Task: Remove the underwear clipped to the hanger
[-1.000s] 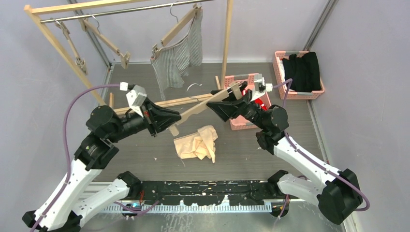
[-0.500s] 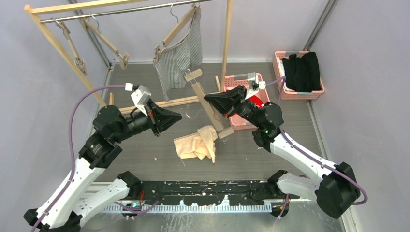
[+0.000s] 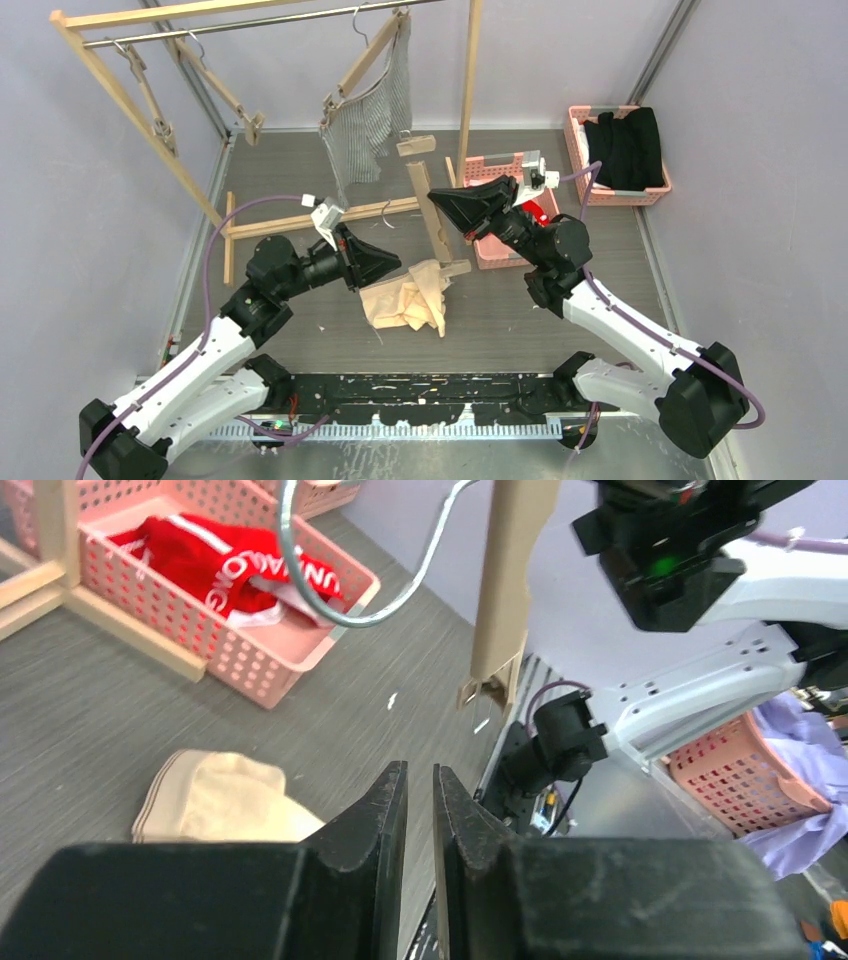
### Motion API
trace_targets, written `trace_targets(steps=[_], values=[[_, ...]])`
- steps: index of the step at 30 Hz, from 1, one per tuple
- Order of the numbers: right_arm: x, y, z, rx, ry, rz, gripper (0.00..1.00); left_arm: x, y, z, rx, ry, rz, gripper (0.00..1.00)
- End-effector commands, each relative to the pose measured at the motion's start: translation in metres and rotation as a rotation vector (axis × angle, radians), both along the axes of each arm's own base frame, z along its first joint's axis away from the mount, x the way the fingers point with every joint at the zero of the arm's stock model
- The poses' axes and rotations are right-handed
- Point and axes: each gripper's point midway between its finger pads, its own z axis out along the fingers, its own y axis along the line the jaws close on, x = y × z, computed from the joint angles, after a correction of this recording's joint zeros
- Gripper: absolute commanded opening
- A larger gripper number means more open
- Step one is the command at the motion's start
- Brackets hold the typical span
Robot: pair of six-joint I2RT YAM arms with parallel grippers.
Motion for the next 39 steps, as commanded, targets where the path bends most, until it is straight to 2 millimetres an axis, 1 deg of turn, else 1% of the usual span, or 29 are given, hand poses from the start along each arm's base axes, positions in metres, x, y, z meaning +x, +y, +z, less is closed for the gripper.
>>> trace_targets(steps=[1, 4, 6, 7, 8, 9, 11, 13, 18, 23, 27, 31, 39], values=[[-0.008, -0.010, 0.033, 0.108, -0.085, -0.015, 0.01, -0.020, 0.005, 0.075, -0.207, -0.235, -0.038, 0.18], [-0.008, -0.010, 0.036, 0.145, -0.083, -0.006, 0.01, -0.026, 0.012, 0.084, -0.290, -0.329, -0.009, 0.25], [-0.008, -0.010, 0.038, 0.169, -0.081, 0.000, 0.01, -0.034, 0.022, 0.089, -0.390, -0.416, 0.021, 0.31], [-0.009, -0.010, 0.039, 0.184, -0.080, 0.003, 0.01, -0.036, 0.029, 0.092, -0.443, -0.446, 0.050, 0.34], [-0.010, -0.011, 0.042, 0.199, -0.083, 0.008, 0.01, -0.034, 0.032, 0.090, -0.469, -0.447, 0.073, 0.35], [-0.010, -0.011, 0.043, 0.211, -0.085, 0.013, 0.01, -0.032, 0.032, 0.087, -0.465, -0.435, 0.080, 0.37], [-0.011, -0.009, 0.046, 0.230, -0.086, 0.025, 0.01, -0.033, 0.022, 0.081, -0.430, -0.423, 0.032, 0.42], [-0.013, -0.006, 0.050, 0.239, -0.089, 0.041, 0.01, -0.033, 0.013, 0.078, -0.415, -0.411, -0.005, 0.44], [-0.021, 0.004, 0.054, 0.242, -0.101, 0.069, 0.01, -0.022, 0.006, 0.083, -0.433, -0.437, 0.021, 0.45], [-0.029, 0.009, 0.059, 0.249, -0.111, 0.091, 0.01, -0.013, 0.000, 0.084, -0.434, -0.456, 0.038, 0.44], [-0.033, 0.012, 0.060, 0.254, -0.119, 0.096, 0.01, -0.014, -0.002, 0.089, -0.462, -0.471, 0.035, 0.44], [-0.032, 0.016, 0.060, 0.260, -0.119, 0.103, 0.01, -0.017, -0.006, 0.094, -0.477, -0.479, 0.018, 0.44], [-0.030, 0.022, 0.064, 0.282, -0.127, 0.114, 0.01, -0.020, -0.017, 0.095, -0.486, -0.468, -0.011, 0.43]])
